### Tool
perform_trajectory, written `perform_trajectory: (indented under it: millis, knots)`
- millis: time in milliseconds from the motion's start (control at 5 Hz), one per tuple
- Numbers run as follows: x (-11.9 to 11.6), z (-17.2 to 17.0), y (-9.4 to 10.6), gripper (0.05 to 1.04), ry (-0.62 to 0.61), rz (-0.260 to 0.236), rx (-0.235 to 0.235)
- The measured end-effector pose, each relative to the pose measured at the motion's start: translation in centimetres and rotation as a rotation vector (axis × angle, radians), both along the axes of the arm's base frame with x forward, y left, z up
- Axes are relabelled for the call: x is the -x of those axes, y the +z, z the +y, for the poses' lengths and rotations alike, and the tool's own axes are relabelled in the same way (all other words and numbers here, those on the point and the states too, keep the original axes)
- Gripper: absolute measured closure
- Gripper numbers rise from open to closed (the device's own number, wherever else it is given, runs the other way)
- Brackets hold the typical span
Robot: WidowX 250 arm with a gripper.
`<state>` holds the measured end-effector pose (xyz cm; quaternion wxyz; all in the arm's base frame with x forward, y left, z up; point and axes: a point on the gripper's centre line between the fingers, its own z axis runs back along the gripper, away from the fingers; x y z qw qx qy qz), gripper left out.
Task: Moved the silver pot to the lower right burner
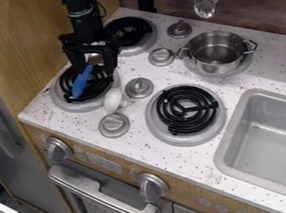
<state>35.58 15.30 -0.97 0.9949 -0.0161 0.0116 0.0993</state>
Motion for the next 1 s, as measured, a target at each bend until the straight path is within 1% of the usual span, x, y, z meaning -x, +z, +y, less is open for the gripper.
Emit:
perform_trajectory:
  millis: [200,400,600,800,1000]
  knots:
    - [0.8,-0.4,-1.7,0.083,0.001,0.047,0.022]
    - [1.2,-3.0,-3.1,0.083,-0.132,0.048,0.027]
    - [0.2,-7.9,-1.7,0.083,-0.292,-0.003,0.025]
    - [-0.4,-11.2,-0.3,0.083,-0.417,-0.08,0.044]
    - [-2.4,-14.8,1.0,0.084,-0.552,-0.252,0.035]
